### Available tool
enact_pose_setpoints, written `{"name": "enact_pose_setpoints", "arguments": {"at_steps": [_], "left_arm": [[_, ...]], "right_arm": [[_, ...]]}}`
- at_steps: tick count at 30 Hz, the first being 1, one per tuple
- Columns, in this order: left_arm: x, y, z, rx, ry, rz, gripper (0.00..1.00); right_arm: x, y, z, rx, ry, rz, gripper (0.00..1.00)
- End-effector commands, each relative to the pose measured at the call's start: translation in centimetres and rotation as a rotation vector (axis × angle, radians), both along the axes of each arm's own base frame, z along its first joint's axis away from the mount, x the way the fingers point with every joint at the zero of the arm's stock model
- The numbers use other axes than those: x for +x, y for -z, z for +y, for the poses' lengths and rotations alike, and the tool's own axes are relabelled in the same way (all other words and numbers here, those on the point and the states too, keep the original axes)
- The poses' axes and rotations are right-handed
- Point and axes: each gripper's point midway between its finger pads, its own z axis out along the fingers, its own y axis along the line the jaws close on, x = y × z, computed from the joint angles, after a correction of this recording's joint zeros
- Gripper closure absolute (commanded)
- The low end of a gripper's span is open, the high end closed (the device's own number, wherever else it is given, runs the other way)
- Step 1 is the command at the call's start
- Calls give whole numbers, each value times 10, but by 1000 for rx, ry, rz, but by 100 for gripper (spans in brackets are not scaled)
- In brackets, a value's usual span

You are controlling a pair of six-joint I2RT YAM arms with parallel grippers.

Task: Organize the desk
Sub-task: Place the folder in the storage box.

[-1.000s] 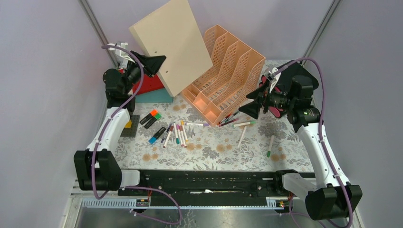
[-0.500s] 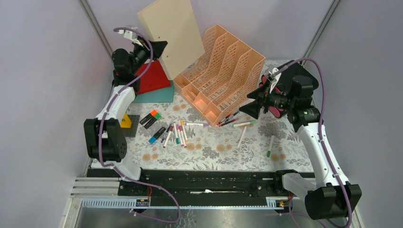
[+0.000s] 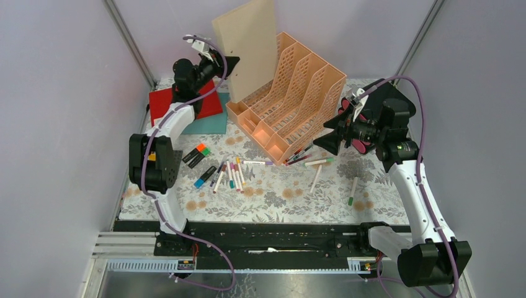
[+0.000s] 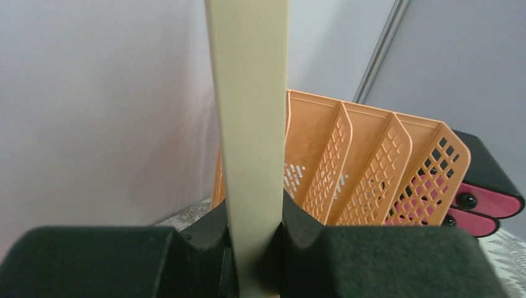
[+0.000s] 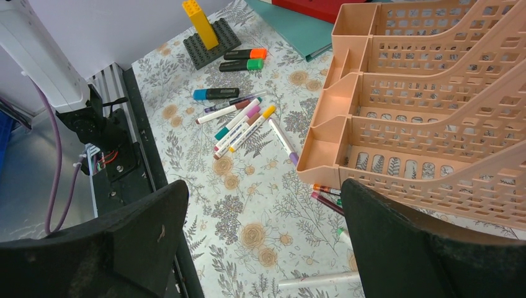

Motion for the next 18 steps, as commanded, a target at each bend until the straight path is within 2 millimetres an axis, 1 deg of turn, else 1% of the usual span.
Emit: {"name": "enact_pose_setpoints", "arguments": {"at_steps": [1, 4, 9, 14, 18], "left_arm": [[8, -42, -10, 43, -29, -255, 100], [19, -29, -19, 49, -10, -280, 100], [28, -14, -30, 32, 18, -323, 100], [32, 1, -40, 16, 32, -365, 100], [31, 8, -41, -9, 35, -401, 100]], "right_arm": [[0, -1, 0, 0, -17, -27, 0], [0, 0, -1, 0, -16, -28, 0], [1, 1, -2, -2, -14, -25, 0], [3, 3, -3, -3, -11, -18, 0], [4, 5, -3, -5, -11, -14, 0]]}}
